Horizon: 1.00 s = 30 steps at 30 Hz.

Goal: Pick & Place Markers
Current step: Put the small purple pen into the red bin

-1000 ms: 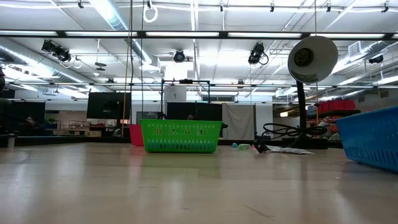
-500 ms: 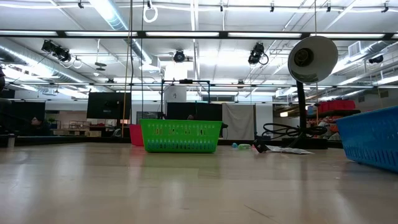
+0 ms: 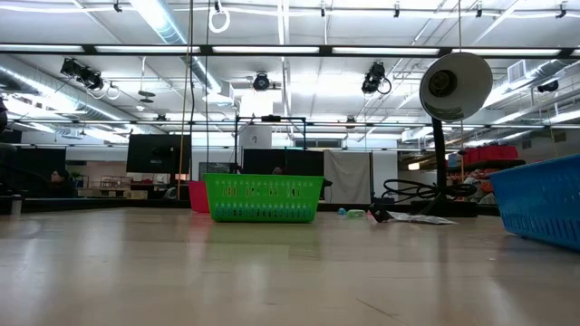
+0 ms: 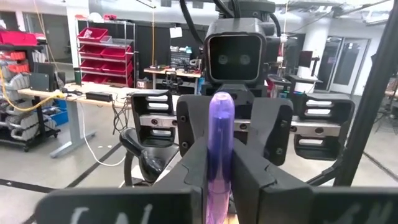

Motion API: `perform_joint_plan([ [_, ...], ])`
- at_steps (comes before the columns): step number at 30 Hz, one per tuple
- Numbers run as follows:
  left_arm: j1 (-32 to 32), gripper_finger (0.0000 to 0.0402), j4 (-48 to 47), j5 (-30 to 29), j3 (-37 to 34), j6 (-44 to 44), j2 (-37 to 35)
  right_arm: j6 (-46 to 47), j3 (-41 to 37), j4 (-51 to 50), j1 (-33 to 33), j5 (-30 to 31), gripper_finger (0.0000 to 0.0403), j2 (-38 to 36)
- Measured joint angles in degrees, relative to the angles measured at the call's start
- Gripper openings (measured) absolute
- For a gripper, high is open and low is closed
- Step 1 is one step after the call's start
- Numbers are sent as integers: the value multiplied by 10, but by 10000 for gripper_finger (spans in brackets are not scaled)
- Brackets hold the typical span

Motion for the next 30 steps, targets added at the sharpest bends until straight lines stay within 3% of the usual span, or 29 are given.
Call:
perform_joint_plan([
  [5,16,44,-1,6,0,-9,0,0,0,-1,-1,14,113,-1],
  [14,115,44,-82,-1,0,-129,0,-27,1,-11,0,40,116,-50],
  [19,183,44,-133,48,0,-199,5,-28,1,-19,0,45,116,-75],
  [30,301,44,-281,95,-1,-352,38,-35,1,-82,0,45,116,-83],
])
